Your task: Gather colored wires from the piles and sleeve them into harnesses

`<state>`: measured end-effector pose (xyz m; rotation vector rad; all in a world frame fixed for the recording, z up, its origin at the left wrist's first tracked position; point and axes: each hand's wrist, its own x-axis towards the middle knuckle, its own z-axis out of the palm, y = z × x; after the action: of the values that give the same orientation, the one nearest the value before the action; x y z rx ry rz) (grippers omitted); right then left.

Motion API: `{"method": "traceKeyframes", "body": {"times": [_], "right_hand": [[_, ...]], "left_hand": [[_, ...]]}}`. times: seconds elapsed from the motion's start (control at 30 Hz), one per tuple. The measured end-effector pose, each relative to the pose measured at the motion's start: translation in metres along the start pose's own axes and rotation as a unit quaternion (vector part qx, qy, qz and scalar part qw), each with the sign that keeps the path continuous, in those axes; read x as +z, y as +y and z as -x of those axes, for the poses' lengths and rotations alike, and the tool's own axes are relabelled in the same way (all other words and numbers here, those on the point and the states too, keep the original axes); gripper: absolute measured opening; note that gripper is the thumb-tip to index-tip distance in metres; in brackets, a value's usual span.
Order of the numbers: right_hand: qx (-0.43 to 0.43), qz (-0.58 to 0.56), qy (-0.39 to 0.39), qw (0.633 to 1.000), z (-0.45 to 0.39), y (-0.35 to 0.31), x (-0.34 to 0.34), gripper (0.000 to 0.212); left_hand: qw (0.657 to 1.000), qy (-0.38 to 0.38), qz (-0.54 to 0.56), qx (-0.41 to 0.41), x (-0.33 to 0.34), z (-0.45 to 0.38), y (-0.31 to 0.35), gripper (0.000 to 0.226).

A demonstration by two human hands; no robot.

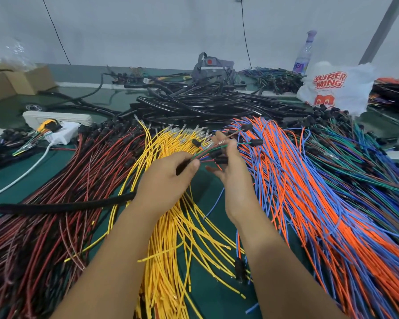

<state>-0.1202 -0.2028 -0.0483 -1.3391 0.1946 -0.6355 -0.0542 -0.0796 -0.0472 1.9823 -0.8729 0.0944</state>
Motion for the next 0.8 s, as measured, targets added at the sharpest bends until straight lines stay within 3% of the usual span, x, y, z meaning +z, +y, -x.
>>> {"method": "traceKeyframes", "body": {"times": [0.1,0.17,0.3,0.4,0.53,0.7,0.8], "right_hand": [[0.018,0.045,-0.039,0.998,0.003,0.001,0.002,0.045],[0.030,0.031,-0.046,0.998,0.004,-0.001,0.003,0.040],[0.019,-0.038,0.036,0.998,0.002,-0.005,-0.001,0.021],[0.011,-0.015,0.094,0.995,0.001,-0.009,-0.006,0.014],[0.033,-0.045,0.056,0.997,0.000,-0.011,-0.006,0.016],[0.071,-0.154,0.016,0.985,-0.001,-0.015,-0.005,0.039],[0.091,-0.216,0.037,0.971,-0.003,-0.019,-0.008,0.038]], "left_hand": [[0.998,-0.002,-0.058,0.025,0.001,-0.001,-0.001,0.015],[0.997,-0.007,-0.080,0.024,0.002,-0.002,-0.001,0.012],[0.999,-0.004,-0.040,-0.005,0.004,-0.004,-0.003,0.025],[0.999,0.002,0.010,-0.034,0.004,-0.006,-0.004,0.032],[0.999,-0.010,0.031,-0.039,0.001,-0.006,-0.002,0.037],[0.987,-0.023,-0.152,0.041,0.003,0.001,0.007,0.015],[0.972,-0.016,-0.212,0.101,0.000,0.001,0.009,0.022]]}}
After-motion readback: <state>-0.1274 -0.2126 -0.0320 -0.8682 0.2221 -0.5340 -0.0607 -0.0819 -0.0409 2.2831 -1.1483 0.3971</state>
